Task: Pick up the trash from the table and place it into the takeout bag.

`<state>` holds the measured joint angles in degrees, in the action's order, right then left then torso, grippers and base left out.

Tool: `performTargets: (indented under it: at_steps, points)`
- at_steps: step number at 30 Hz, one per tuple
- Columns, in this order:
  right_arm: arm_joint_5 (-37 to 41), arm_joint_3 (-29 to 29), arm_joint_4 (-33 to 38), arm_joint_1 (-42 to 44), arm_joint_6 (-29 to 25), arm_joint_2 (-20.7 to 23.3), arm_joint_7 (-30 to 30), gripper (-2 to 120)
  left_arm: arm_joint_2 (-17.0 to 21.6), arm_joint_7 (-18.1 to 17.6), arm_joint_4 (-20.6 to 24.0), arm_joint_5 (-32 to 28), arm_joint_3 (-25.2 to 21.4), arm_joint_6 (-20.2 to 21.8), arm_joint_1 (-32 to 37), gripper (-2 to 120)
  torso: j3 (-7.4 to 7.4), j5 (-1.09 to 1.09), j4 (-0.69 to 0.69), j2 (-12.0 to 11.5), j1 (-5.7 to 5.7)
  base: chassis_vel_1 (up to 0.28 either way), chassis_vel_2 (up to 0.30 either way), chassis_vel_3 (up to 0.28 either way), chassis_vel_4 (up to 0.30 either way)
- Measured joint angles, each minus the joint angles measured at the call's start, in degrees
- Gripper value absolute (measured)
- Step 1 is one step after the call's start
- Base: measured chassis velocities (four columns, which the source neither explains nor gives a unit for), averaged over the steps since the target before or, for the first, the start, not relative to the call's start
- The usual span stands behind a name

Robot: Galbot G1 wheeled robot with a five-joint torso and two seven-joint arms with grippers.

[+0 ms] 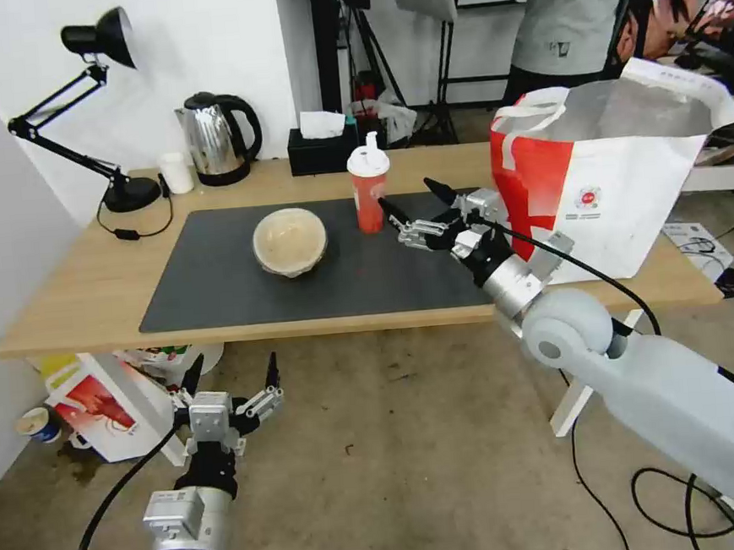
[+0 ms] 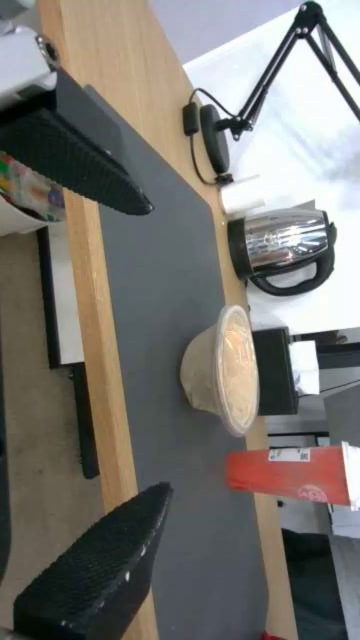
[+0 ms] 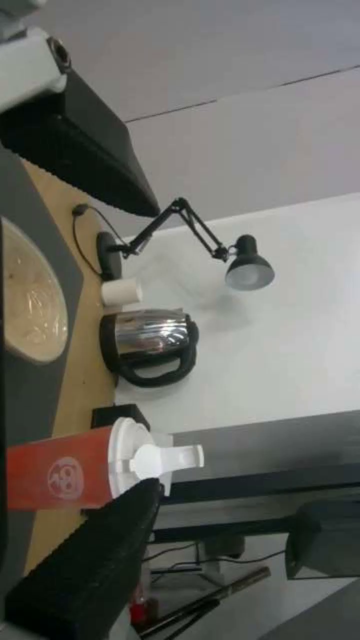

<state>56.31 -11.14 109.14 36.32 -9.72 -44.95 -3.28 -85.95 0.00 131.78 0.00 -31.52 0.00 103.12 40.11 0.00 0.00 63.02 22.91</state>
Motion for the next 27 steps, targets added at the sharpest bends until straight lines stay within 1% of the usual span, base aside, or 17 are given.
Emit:
performTargets:
  at_steps: [11,27]
  points:
    - [-0.18,-2.15,-2.85,-2.40,0.25,-2.09,-0.31,100,0.00,0.00,0.00,0.00,0.00,0.00,0.00,100,0.00,0.00,0.00,0.00,0.01,0.000,0.000,0.000,0.000]
    - [0.88,-4.47,-4.94,-5.06,0.58,-2.72,-0.64,100,0.00,0.00,0.00,0.00,0.00,0.00,0.00,100,0.00,0.00,0.00,0.00,0.00,0.000,0.000,0.000,0.000]
